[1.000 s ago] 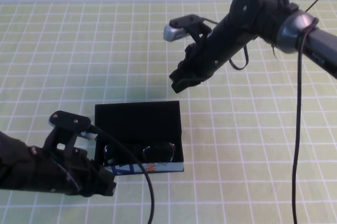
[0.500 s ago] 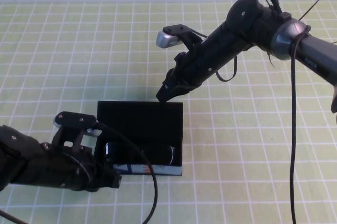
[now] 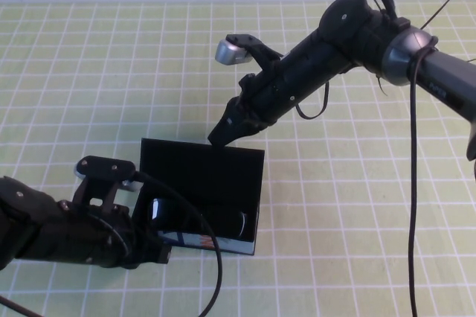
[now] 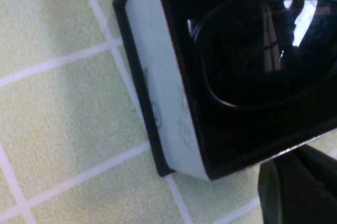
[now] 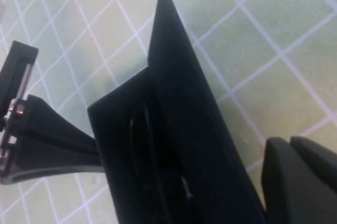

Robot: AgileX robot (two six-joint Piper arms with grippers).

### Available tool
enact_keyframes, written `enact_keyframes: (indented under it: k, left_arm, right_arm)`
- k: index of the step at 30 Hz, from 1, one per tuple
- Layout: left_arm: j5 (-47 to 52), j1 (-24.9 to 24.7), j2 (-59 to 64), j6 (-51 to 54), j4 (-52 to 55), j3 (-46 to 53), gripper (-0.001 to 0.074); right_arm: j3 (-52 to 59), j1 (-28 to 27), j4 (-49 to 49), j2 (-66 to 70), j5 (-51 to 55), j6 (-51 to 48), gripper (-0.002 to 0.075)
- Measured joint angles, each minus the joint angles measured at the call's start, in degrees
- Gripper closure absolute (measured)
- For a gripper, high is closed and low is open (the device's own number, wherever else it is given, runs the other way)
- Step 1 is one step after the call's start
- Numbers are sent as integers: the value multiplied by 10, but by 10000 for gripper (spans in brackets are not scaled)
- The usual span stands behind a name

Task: Return glasses to glasses case
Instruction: Close the glasses case

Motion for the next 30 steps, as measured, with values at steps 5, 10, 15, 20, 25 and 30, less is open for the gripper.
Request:
enact_keyframes:
  k: [5, 10, 15, 20, 25, 30]
  left_arm:
    - [0, 0, 0, 17, 0, 0, 738]
    - [33, 0, 0, 20, 37, -24, 738]
    - [181, 16, 0, -15, 166, -98, 738]
    - [389, 23, 0, -145, 383, -212, 738]
    - [458, 30, -11, -329, 562, -291, 738]
    - [432, 53, -74, -444, 602, -309, 738]
  right_arm:
    - [0, 22, 0, 0, 0, 2, 742]
    - [0, 62, -26, 0, 0, 17, 742]
    - [0, 87, -65, 0, 3, 53, 742]
    - [0, 99, -64, 0, 3, 65, 743]
    - [0, 102, -66, 0, 3, 78, 743]
    - [2, 102, -66, 0, 3, 84, 743]
